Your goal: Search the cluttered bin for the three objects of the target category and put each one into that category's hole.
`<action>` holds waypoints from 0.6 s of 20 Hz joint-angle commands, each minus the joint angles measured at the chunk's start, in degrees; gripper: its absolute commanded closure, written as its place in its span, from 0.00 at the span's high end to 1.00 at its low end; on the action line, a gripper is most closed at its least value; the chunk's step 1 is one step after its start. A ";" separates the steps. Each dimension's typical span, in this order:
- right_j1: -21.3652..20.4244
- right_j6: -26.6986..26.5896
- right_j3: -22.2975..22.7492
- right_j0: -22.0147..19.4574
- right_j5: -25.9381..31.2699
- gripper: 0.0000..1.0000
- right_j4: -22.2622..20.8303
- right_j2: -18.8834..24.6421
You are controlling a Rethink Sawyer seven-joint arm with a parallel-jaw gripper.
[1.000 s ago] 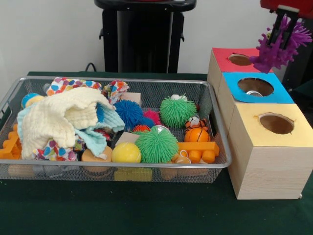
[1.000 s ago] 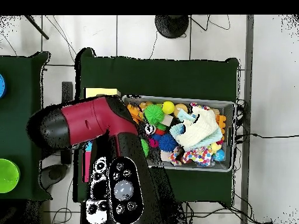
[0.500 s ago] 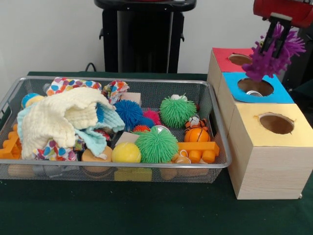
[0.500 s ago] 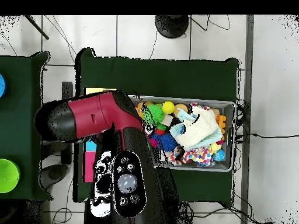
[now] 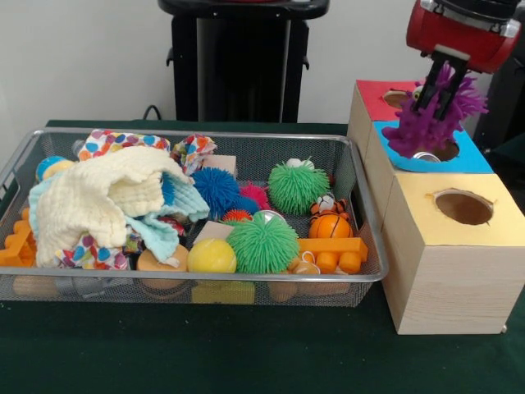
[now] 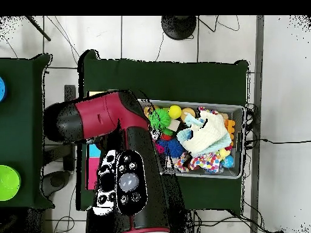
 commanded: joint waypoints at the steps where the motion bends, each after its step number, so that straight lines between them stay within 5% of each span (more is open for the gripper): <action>1: 3.93 4.25 -4.25 0.54 3.00 0.00 -1.99 -1.43; 12: 6.03 7.28 -8.16 2.59 5.26 0.00 0.81 -2.79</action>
